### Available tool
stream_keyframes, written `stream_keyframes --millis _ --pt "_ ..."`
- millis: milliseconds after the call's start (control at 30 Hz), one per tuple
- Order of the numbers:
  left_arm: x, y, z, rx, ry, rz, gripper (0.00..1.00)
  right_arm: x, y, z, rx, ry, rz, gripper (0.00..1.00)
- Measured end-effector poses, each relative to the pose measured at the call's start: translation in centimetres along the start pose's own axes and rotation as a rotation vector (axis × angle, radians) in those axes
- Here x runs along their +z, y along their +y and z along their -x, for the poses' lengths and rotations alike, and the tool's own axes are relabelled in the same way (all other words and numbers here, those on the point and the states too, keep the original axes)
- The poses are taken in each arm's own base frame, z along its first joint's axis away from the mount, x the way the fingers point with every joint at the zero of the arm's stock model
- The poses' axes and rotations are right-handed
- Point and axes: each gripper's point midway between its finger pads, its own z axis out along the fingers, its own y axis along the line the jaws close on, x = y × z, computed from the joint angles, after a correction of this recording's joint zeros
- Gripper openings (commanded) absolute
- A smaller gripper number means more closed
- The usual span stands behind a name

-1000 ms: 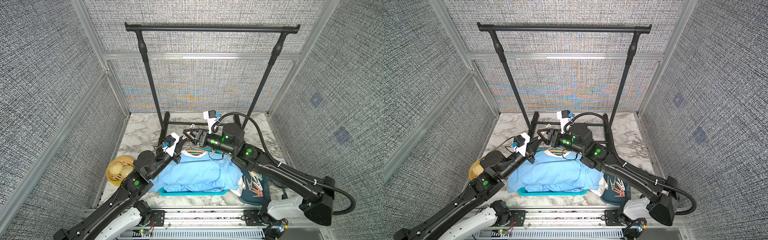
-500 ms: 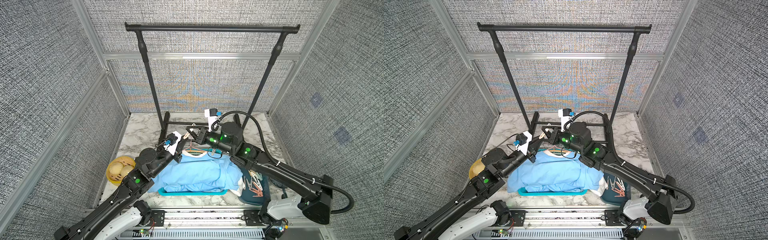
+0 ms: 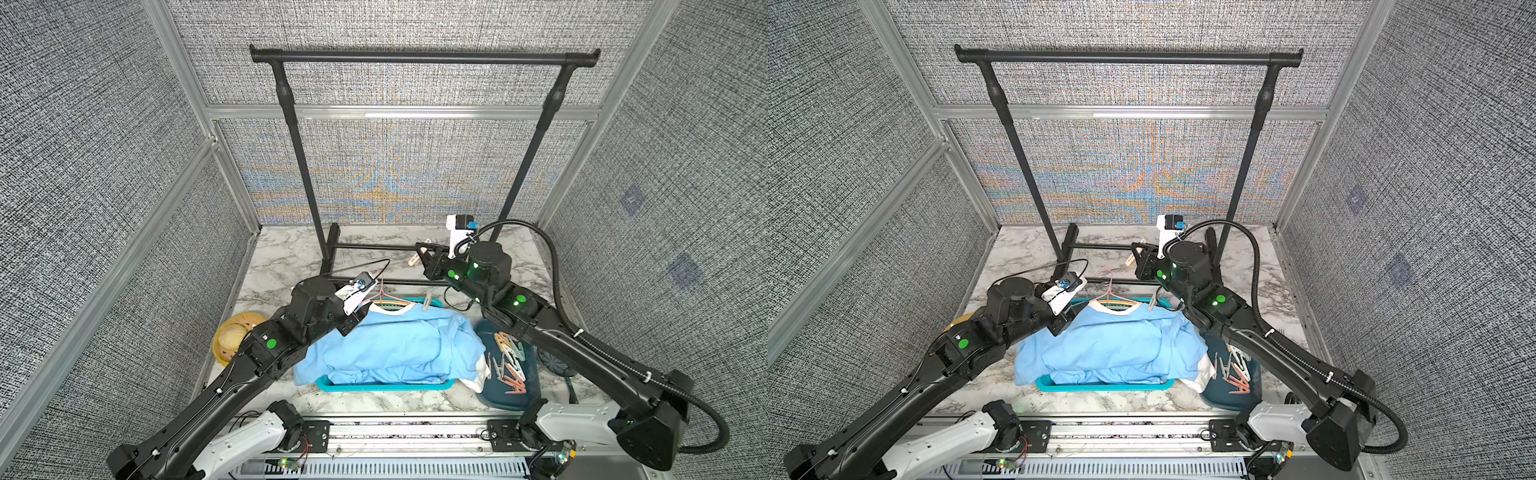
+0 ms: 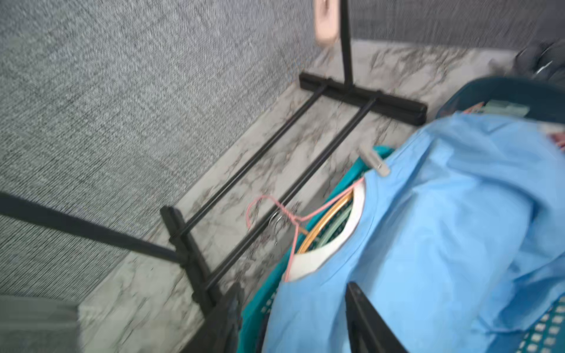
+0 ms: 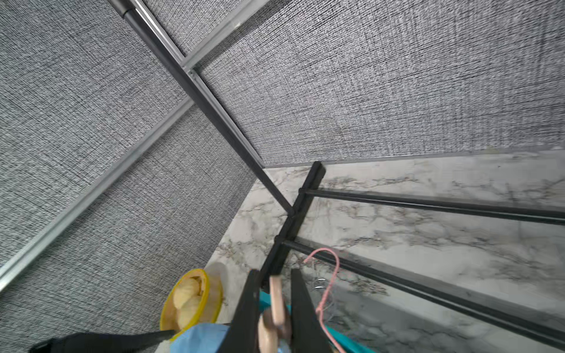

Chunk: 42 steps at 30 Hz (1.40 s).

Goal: Use clothespins to secure the t-shirt on both sides of the hanger
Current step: Open the clothespin, then pick up the hanger from the basket.

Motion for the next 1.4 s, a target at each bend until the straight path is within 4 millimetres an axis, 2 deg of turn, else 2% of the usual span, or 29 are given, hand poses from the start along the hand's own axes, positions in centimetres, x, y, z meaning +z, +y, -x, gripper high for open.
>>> stream_keyframes --millis 200,300,433,767,900,1233,1400 --pt "0.7 3.7 -6.7 -0.032 0.3 0.039 0.46 -0.4 -2.4 -0.3 -0.047 0.03 -0.025 0.0" --pt "1.1 3.7 -8.8 -0.018 0.386 -0.003 0.46 -0.4 -2.1 -0.8 -0.063 0.057 0.006 0.0" --pt "2.3 3.3 -10.5 -0.023 0.455 -0.07 0.44 -0.4 -1.5 -1.3 -0.083 0.083 0.047 0.0" --pt "4.1 3.7 -13.2 -0.049 0.541 -0.113 0.43 0.1 -0.8 -2.5 -0.102 0.143 0.102 0.0" --pt "4.6 3.4 -14.2 -0.044 0.576 -0.142 0.39 0.3 -0.6 -2.9 -0.111 0.168 0.11 0.0" --pt "5.1 2.9 -14.8 -0.047 0.559 -0.154 0.36 0.3 -0.3 -2.8 -0.139 0.19 0.113 0.0" --pt "5.6 2.6 -14.9 -0.053 0.546 -0.165 0.27 0.2 -0.2 -2.8 -0.143 0.195 0.116 0.0"
